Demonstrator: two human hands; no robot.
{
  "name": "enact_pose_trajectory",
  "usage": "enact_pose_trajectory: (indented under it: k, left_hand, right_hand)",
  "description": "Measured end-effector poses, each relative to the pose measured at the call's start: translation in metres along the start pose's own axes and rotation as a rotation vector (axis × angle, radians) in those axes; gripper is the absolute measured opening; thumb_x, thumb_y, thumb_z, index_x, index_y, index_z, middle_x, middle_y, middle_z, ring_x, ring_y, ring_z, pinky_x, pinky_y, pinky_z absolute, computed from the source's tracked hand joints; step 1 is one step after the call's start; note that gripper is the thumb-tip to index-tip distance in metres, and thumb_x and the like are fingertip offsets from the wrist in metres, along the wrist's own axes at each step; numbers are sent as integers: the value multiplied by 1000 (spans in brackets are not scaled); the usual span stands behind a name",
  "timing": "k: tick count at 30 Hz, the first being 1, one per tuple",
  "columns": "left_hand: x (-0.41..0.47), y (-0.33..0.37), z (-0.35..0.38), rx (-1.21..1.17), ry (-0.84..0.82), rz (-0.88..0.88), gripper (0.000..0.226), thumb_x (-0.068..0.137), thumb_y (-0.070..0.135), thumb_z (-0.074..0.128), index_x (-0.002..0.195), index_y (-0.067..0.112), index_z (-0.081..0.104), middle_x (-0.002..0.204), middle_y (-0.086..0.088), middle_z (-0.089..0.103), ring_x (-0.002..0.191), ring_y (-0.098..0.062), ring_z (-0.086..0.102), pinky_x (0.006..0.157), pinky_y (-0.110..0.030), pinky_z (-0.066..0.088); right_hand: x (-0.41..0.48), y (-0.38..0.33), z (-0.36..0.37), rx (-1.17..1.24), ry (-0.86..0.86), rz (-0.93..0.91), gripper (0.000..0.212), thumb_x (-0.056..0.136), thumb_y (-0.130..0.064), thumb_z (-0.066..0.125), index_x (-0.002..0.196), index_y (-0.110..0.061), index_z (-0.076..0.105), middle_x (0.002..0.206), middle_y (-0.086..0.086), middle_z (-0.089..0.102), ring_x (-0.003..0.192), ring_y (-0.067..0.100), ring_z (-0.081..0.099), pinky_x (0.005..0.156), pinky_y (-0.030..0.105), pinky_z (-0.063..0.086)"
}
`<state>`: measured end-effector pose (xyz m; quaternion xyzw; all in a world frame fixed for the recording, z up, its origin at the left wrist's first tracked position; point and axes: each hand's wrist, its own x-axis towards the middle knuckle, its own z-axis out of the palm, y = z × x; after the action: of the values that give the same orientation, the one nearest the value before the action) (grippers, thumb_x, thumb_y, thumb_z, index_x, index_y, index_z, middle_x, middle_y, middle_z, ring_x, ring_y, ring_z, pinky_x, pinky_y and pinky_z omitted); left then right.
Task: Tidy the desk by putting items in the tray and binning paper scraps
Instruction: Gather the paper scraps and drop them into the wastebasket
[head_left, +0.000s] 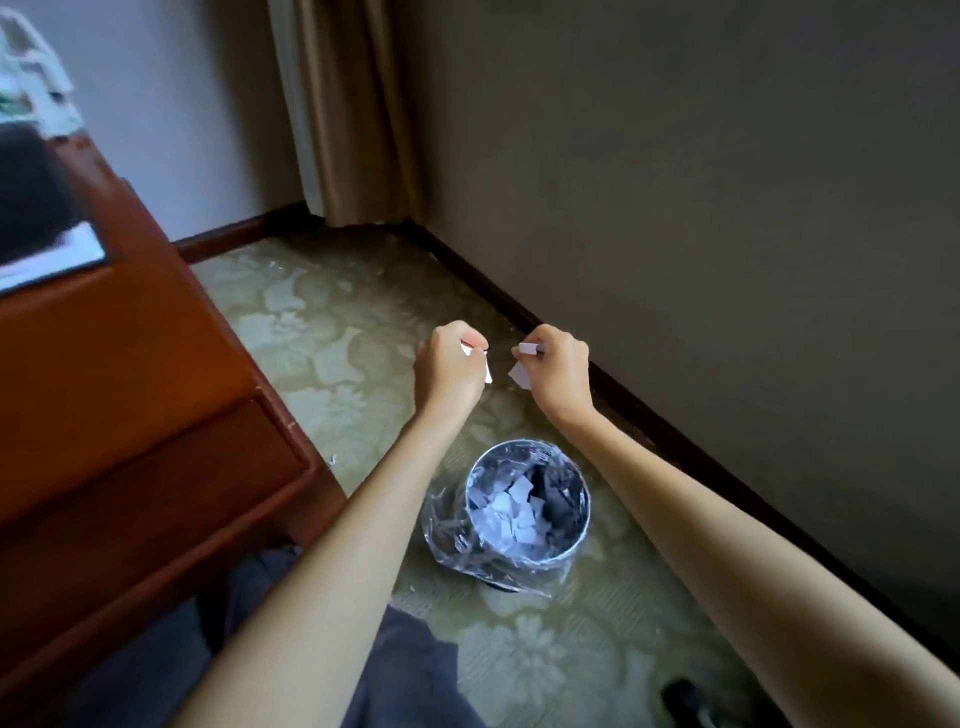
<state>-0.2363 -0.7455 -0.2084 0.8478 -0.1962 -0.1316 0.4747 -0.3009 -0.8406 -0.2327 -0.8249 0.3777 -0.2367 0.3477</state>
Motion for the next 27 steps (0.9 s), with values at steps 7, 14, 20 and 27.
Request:
enact_pose_trajectory:
  k: [7,14,20,27]
  left_hand:
    - [18,-74,103,235,-204,-270,31,86,-5,41,101,-2,67,111,-22,65,107,-38,58,89,-40,49]
    - [33,-124,175,377,-347,-365,35,89,-4,37,108,-2,66,115,-22,64,110,-38,56,87,-39,47]
    - [32,-166,212,345,-343,-565,31,88,-1,42,107,-3,67,113,-23,65,105,-38,60,83,-36,49]
    - [40,-192,232,245,-438,-781,35,86,18,52,112,-3,61,121,-26,59,106,-39,62,89,-42,54]
  right_hand:
    - [-2,122,43,-184,-232,321,14,89,-2,46,81,5,55,96,24,64,91,40,58,68,35,44]
    - [1,198,82,-310,-416,473,13,88,1,45,77,2,52,94,26,64,84,37,57,68,39,44]
    - [1,251,114,-314,-524,562,9,86,2,47,83,-3,54,91,24,65,83,33,60,65,30,38]
    - [13,275,138,-293,-625,665,25,95,-8,40,108,5,58,115,28,59,108,39,56,85,37,45]
